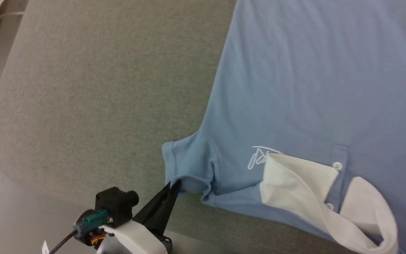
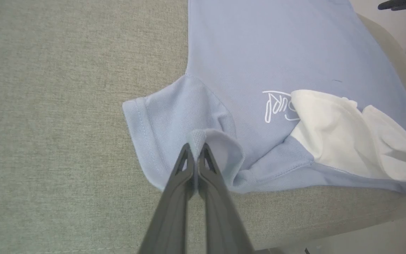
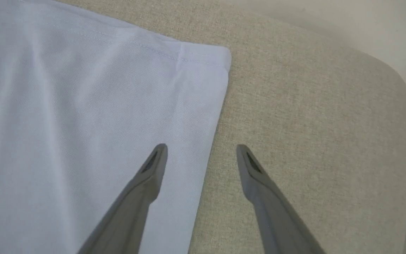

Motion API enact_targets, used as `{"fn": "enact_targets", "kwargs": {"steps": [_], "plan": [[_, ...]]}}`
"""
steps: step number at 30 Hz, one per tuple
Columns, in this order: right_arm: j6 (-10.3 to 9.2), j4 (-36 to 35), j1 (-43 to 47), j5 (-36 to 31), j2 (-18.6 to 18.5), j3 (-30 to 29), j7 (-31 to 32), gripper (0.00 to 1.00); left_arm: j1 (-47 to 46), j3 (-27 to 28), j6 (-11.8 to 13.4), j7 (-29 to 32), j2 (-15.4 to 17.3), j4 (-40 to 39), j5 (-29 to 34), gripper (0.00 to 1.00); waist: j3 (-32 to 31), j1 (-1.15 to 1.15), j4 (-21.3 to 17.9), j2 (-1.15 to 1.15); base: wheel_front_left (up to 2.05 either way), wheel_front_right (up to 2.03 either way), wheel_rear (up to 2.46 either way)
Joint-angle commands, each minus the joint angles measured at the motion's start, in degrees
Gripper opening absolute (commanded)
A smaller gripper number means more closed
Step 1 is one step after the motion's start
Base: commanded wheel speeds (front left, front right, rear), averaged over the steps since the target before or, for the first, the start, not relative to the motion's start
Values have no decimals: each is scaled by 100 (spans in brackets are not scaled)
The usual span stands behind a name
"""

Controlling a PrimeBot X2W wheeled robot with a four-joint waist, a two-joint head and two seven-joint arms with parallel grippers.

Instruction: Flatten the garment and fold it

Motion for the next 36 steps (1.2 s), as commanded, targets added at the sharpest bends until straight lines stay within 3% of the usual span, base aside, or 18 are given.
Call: {"fn": "enact_targets", "kwargs": {"steps": [1,8,14,15,16,22,29,36], "plan": [[-12,128,-207,-173,-108,-10,60,100,-112,-32,1,-51,-52,-47,65,0,677,-2,671,0,0,0,0],[-12,764,-721,-774,-343,-280,-10,100,-241,-171,-45,-86,-206,-81,150,0,901,-2,907,0,0,0,0],[-12,1054,-683,-824,-358,-222,-112,98,-276,-177,-70,-155,-278,4,130,0,928,-2,915,0,0,0,0],[-12,1090,-658,-815,-347,-205,-139,36,-276,-165,-72,-172,-284,27,117,0,925,-2,895,0,0,0,0],[-12,1126,-626,-819,-337,-189,-193,0,-278,-150,-74,-189,-286,55,107,0,903,-2,868,0,0,0,0],[-12,1376,-324,-910,-322,-74,-588,0,-260,7,-45,-337,-258,195,51,0,498,-2,588,0,0,0,0],[-12,1541,410,-693,-274,114,-1019,0,-80,231,99,-476,-142,391,-26,0,-427,-2,33,0,0,0,0],[-12,1012,1544,-135,-219,181,-1203,0,228,512,314,-677,-40,529,-144,0,-1316,-2,-617,0,0,0,0]]}}
